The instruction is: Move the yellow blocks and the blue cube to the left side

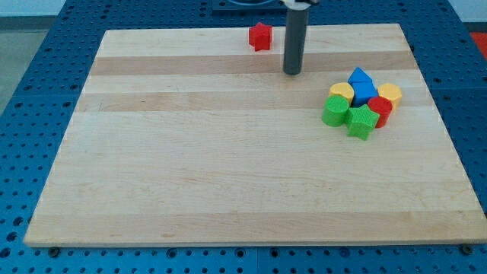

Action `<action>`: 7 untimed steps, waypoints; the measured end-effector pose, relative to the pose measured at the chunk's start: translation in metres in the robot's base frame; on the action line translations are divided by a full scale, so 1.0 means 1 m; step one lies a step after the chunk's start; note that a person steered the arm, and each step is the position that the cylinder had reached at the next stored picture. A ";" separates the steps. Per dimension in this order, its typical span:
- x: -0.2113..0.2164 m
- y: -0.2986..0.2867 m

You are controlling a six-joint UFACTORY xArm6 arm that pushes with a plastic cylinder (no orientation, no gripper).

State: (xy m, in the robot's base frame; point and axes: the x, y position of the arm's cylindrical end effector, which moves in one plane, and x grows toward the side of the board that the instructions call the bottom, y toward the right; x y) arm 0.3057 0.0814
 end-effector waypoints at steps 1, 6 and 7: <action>-0.008 0.046; 0.070 0.171; 0.093 0.171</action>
State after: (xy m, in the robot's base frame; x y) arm 0.3990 0.2526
